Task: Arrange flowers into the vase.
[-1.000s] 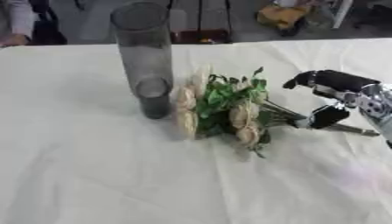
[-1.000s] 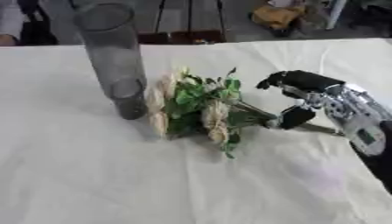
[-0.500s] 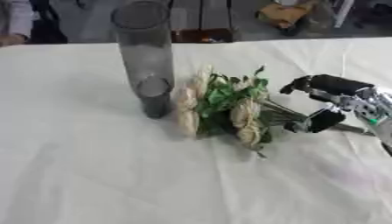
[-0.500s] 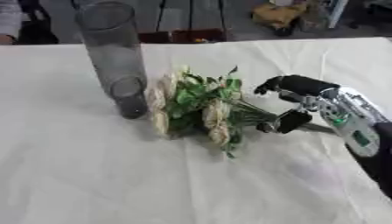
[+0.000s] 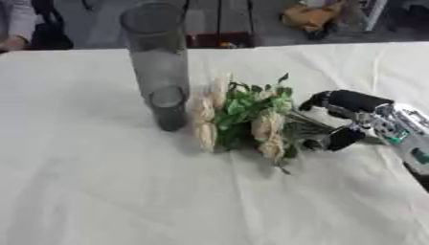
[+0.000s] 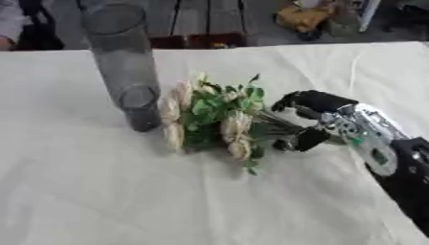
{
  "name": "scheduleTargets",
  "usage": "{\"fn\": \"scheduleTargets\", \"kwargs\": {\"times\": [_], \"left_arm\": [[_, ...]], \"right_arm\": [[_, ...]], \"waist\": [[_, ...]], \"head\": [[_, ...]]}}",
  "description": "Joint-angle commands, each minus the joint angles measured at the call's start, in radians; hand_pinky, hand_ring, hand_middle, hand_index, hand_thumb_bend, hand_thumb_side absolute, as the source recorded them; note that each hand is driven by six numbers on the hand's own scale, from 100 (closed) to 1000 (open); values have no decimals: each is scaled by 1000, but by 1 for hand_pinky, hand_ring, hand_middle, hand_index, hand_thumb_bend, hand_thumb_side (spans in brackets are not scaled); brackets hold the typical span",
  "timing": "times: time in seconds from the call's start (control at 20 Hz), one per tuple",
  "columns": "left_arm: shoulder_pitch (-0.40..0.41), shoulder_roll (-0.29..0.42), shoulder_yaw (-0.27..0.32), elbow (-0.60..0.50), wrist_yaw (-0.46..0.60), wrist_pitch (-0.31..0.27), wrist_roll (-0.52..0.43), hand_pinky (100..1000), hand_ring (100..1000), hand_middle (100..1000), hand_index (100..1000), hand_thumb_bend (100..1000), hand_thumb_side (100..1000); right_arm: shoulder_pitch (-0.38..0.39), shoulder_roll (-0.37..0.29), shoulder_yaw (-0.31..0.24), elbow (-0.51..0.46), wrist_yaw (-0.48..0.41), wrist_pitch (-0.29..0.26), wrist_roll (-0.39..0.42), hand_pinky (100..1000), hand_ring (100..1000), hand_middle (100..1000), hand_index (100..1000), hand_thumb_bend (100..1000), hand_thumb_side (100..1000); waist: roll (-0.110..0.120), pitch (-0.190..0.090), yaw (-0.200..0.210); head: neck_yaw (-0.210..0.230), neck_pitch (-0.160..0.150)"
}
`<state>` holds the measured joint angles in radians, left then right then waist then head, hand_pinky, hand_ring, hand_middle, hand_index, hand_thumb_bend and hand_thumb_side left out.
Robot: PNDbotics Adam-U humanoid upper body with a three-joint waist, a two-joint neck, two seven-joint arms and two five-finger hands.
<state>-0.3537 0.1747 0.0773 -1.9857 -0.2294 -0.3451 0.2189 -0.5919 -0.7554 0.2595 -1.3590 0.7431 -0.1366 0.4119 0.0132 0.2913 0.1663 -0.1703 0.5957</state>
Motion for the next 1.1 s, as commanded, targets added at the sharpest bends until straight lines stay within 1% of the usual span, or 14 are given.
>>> {"fn": "scheduleTargets", "kwargs": {"times": [0.05,0.2,0.4,0.6,0.75,0.85,1.0,1.1], "left_arm": [[-14,9,-3,-14,5,0,-1,721,889,951,959,100,1000],[-13,8,-3,-14,6,1,-1,720,889,951,959,100,1000],[-15,8,-4,-14,6,2,-1,721,889,951,959,100,1000],[-15,9,-5,-14,6,2,-2,721,889,951,959,100,1000],[-15,9,-6,-14,7,3,-4,721,889,951,959,100,1000],[-16,9,-6,-14,7,3,-4,722,890,951,959,100,1000],[-16,9,-7,-14,8,3,-5,723,890,951,960,100,1000],[-16,8,-7,-14,8,3,-5,724,890,951,960,100,1000]], "right_arm": [[-17,-13,1,14,26,-6,-9,786,908,788,891,429,379],[-22,-8,2,24,35,-2,-20,782,904,780,886,418,384],[-26,-1,5,31,33,3,-36,750,863,714,852,405,390],[-28,0,9,34,20,3,-35,667,779,596,776,397,385],[-28,0,10,28,-10,5,-21,589,716,509,724,394,374],[-29,-1,12,21,-41,9,-7,564,691,481,710,378,366],[-32,-2,14,13,-75,18,11,548,679,466,704,352,352],[-34,-1,14,14,-93,25,20,541,675,460,700,318,339]], "waist": [[1,-13,2],[1,-13,2],[1,-12,3],[0,-12,5],[-1,-13,5],[-2,-14,4],[-3,-15,5],[-3,-15,5]], "head": [[-3,-10],[-5,-11],[-8,-12],[-8,-12],[-8,-12],[-8,-13],[-9,-14],[-9,-16]]}}
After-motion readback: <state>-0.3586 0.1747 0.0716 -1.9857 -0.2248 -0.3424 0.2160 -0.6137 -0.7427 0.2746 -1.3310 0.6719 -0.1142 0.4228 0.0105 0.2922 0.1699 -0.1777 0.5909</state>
